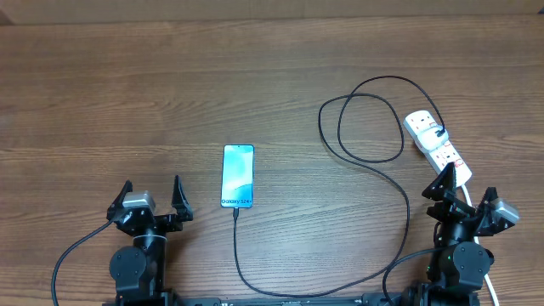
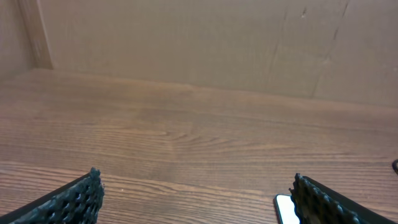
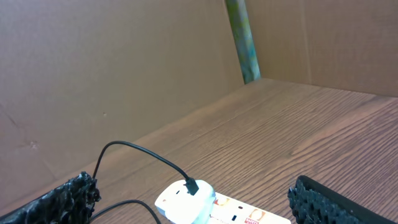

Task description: Plug charger to phone and switch on socket

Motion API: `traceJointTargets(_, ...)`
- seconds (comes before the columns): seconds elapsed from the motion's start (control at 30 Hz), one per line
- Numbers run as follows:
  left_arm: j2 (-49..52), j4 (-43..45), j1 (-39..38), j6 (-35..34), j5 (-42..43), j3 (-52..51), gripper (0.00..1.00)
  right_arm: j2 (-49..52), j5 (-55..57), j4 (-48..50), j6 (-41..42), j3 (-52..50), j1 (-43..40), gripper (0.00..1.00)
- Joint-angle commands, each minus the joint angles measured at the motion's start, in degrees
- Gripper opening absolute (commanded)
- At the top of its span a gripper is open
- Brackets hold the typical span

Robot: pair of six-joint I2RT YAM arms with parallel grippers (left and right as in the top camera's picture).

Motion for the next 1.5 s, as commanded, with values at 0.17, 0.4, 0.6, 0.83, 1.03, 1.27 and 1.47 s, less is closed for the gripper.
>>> traceJointTargets(0.17,4.2,-0.1,-0.2,-1.9,0.3,-0.3,0.99,-0.6,0.4,0.3,0.2,-0.6,-0.1,1.00)
traceJointTargets(0.4,4.9,0.5,-0.2,-1.9,0.2,-0.3,0.99,-0.6,0.4,0.3,0.2,-0.6,-0.1,1.00)
traceJointTargets(0.6,4.9,0.0,-0.2,-1.9,0.2,-0.3,0.99,-0.6,0.4,0.3,0.2,-0.6,-0.1,1.00)
traceJointTargets(0.83,4.9,0.0,-0.2,-1.9,0.2,-0.3,1.00,-0.6,0.4,0.3,0.2,-0.6,-0.1,1.00)
traceJointTargets(1.03,-0.4,0.0,-0.6,-1.9,0.0,-0.3,1.00,-0.6,0.4,0.3,0.2,-0.6,-0.1,1.00)
traceJointTargets(1.27,-0.9,0.0,-2.1,-1.7,0.1,-0.3,1.00,-0.6,0.4,0.3,0.2,-0.6,-0.1,1.00)
traceJointTargets(1.47,-0.9,0.0,-8.0,-1.7,0.1,-0.3,1.00,-0.6,0.4,0.3,0.2,-0.6,-0.1,1.00)
